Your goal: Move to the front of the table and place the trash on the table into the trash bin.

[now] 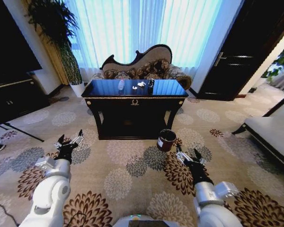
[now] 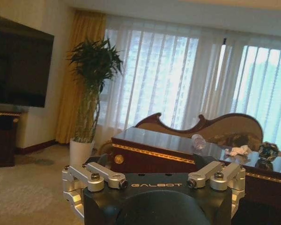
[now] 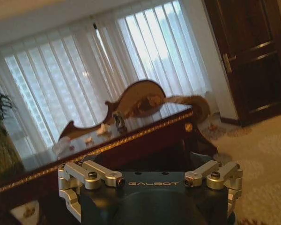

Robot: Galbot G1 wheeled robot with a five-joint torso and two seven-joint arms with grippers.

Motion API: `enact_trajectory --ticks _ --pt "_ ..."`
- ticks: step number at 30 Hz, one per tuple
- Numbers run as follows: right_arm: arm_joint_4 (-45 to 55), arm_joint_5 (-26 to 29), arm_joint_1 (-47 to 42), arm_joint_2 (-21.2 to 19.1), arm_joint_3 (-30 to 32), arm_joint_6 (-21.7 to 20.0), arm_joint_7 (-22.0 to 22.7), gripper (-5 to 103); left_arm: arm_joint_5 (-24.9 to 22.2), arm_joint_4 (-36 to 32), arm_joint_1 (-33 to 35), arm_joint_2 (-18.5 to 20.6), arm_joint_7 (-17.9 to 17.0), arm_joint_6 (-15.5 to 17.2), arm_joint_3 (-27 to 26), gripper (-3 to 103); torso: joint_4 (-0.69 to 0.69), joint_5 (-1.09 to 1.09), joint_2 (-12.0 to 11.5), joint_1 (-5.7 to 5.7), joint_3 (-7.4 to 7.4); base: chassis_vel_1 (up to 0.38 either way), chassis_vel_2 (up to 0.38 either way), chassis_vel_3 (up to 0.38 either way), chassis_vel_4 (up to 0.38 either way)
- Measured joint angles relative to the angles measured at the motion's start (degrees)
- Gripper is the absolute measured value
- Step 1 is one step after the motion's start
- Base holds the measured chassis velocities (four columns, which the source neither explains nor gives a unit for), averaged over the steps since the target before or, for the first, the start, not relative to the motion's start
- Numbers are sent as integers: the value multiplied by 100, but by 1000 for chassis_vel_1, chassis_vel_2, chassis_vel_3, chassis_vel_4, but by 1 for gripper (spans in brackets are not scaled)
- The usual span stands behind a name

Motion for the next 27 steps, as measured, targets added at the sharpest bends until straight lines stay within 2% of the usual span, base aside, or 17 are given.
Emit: enact_trajectory --ticks 2,3,4,7,8,11,13,22,27 --pt "0 -56 63 -45 -38 239 25 100 -1 172 -48 -8 150 -145 -13 100 1 -2 0 0 0 0 0 0 0" --pt "-5 -187 107 -81 -53 508 28 100 -3 260 -98 -26 216 -205 -16 100 1 -3 0 0 1 0 0 0 0" --pt "-5 -187 107 -81 -53 508 28 100 -3 260 -98 -26 216 -205 -16 100 1 -3 0 0 1 0 0 0 0" --pt "-230 -758 183 -179 -14 1131 27 100 91 433 -270 -102 357 -301 -18 100 0 0 0 0 0 0 0 0 0" --pt "-282 -883 205 -204 -2 1211 27 100 133 473 -299 -125 388 -328 -6 100 0 0 0 0 0 0 0 0 0" --pt "-377 -1055 266 -242 9 1300 27 100 227 557 -329 -172 456 -423 24 100 0 -1 0 0 1 0 0 0 0" --pt "-505 -1241 388 -285 1 1381 25 100 383 705 -371 -260 565 -661 42 100 1 -1 0 0 1 0 0 0 0" --pt "-766 -1202 633 -367 -72 1412 -81 100 508 884 -418 -266 728 -891 -149 100 1 -1 0 0 1 0 0 0 0" --pt "-772 -818 652 -395 -96 1247 -37 100 509 906 -427 -258 576 -723 -176 100 1 -1 0 0 1 0 0 0 0"
